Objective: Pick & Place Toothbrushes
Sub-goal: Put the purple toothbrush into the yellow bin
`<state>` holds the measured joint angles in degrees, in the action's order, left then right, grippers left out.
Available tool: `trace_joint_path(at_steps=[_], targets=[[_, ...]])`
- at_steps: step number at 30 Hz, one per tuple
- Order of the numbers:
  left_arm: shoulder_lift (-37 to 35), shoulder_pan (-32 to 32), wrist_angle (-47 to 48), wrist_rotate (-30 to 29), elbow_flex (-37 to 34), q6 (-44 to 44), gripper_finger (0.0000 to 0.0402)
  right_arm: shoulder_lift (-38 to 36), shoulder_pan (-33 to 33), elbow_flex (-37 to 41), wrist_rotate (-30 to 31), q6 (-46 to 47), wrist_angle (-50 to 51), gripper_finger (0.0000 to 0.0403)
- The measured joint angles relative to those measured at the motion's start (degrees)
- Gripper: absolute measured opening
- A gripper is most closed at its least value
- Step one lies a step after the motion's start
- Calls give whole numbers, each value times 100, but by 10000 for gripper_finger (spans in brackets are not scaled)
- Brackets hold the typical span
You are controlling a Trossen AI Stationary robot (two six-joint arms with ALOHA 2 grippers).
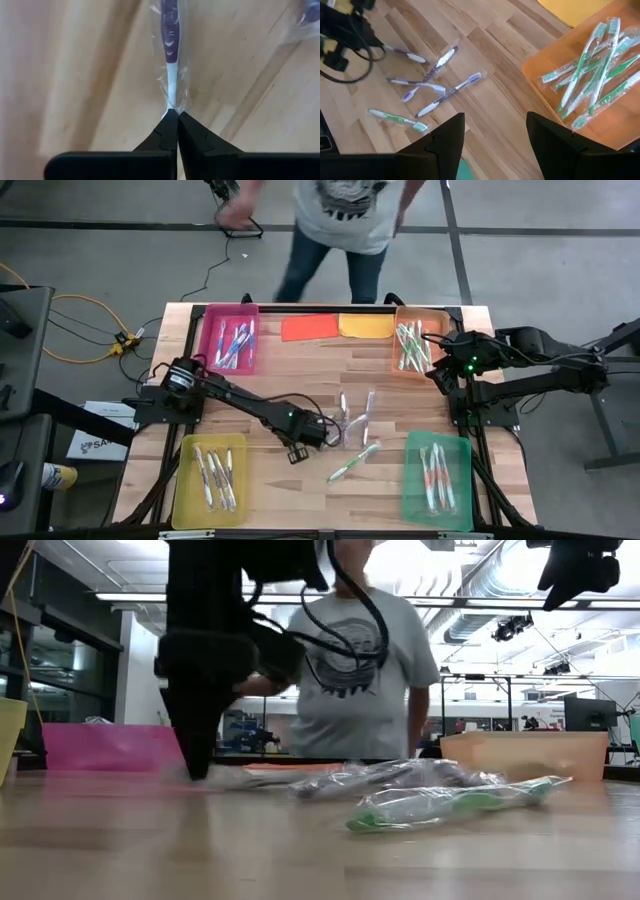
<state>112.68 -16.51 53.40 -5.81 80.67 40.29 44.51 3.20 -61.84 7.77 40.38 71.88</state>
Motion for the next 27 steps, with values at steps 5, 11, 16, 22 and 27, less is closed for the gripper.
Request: trace_joint_path(at_steps=[5, 11, 16, 22, 27], targets=[[-639, 0, 841, 40, 34, -539, 1, 0, 2, 0, 0, -33, 9, 207], [-1409, -10, 1754, 422, 187, -1584, 1, 0, 2, 0, 0, -162, 12, 207], [-1905, -294, 3485, 588, 719, -2832, 1, 0, 2, 0, -2, -241, 42, 207], [-2529, -980, 3672, 765, 813, -4793, 1, -1, 2, 0, 12, -287, 45, 207], [-2650, -1626, 3692, 850, 523, -5337, 0, 0, 0, 0, 22, -308, 54, 207]])
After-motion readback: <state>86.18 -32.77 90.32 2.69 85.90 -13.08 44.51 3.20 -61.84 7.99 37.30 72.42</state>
